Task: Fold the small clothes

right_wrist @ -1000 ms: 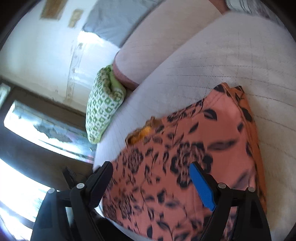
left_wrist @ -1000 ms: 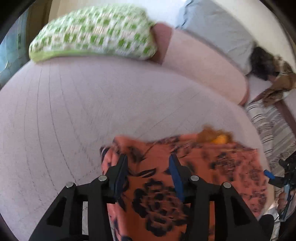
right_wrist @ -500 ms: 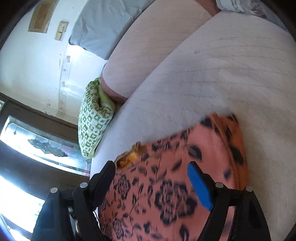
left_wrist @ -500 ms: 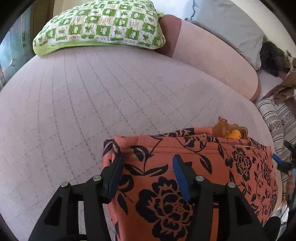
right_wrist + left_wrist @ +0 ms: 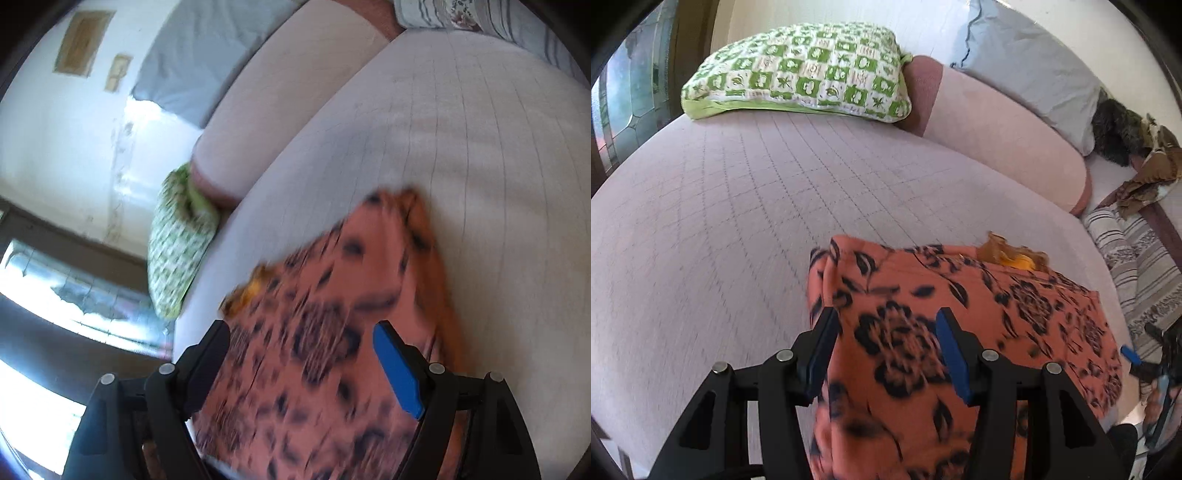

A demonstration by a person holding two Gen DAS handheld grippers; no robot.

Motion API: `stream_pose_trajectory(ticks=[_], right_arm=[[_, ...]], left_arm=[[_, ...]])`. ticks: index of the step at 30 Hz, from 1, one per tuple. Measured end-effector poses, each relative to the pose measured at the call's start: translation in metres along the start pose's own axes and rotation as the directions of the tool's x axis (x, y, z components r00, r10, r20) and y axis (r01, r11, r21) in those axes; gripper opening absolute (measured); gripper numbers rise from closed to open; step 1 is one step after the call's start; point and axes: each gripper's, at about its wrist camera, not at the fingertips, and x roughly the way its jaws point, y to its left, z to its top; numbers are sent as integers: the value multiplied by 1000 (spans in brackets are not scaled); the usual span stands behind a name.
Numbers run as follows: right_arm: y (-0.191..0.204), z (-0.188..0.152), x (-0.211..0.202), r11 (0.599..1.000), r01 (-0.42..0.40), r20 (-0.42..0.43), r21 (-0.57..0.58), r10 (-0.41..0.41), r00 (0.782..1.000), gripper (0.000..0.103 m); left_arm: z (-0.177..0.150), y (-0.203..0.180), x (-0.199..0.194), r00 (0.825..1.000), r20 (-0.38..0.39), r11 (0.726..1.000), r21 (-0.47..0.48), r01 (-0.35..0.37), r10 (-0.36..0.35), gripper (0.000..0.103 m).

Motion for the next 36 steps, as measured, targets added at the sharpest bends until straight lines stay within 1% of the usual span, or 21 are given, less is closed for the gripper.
stream_pose_trajectory(ticks=[4,7,8,9,11,13,14,15,16,18,20,23,24,26,27,28,29,30,32,34,36], right_arm=[[0,-37,-5,997,50,9,-54,-49,999,83],[-31,-47,-3,983,166,6,73,-167,986,82],[-33,-49,-8,986,129,29,106,-132,991,82],[-29,-50,-14,986,126,41,113,-131,990,82],[-12,-53,-24,993,101,71,56,-105,992,83],[-7,-55,-25,997,77,60,-4,-77,995,86],[-11,-56,-20,996,88,41,-6,-88,995,88],[-27,-55,-12,989,149,8,25,-149,989,88],[-37,-55,-7,984,161,2,74,-161,987,84],[-34,-55,-19,986,109,47,127,-116,992,84],[-11,-55,-31,994,96,90,48,-100,991,84],[7,-49,-31,998,67,79,-13,-66,995,84],[10,-44,-29,998,54,83,-26,-51,995,84],[3,-37,-21,998,52,83,-22,-50,995,85],[-11,-32,-11,996,86,73,5,-86,994,85],[-30,-30,-6,987,148,47,68,-152,987,85],[-35,-32,3,980,160,29,120,-164,986,81],[-39,-35,-5,982,124,54,146,-133,990,81],[-22,-40,-15,988,124,76,90,-131,988,81],[-1,-44,-20,993,120,93,14,-120,988,81],[15,-43,-18,992,114,100,-48,-108,989,81]], left_arm=[[-31,-6,-26,1000,14,1000,8,-3,3,65],[-50,-8,-28,1000,-14,1000,17,-4,5,67],[-59,-8,-23,998,-55,999,26,-25,27,67],[-65,-7,-21,996,-73,999,29,-41,43,67],[-70,-7,-22,996,-71,998,35,-49,51,67],[-70,-7,-21,996,-71,997,51,-58,62,67],[-70,-7,-18,994,-77,995,66,-69,74,67],[-71,-7,-15,992,-88,994,75,-84,91,67],[-71,-8,-15,990,-96,992,85,-95,103,67],[-67,-10,-25,992,-76,992,76,-96,102,67],[-67,-12,-42,997,-18,996,64,-69,70,67],[-67,-14,-44,997,9,994,79,-78,78,67],[-68,-11,-40,996,-5,994,71,-84,85,67],[-71,3,-16,990,-91,994,22,-105,106,67],[-73,8,-10,986,-116,992,7,-124,124,67],[-73,13,-8,984,-108,990,-6,-142,140,67],[-72,13,-13,983,-101,988,-14,-155,153,67],[-71,14,-18,986,-97,990,-25,-138,135,67],[-66,14,-33,995,-52,996,-35,-85,83,67],[-61,12,-42,994,-4,994,-13,-108,108,67],[-56,13,-39,994,7,994,-10,-112,112,67]])
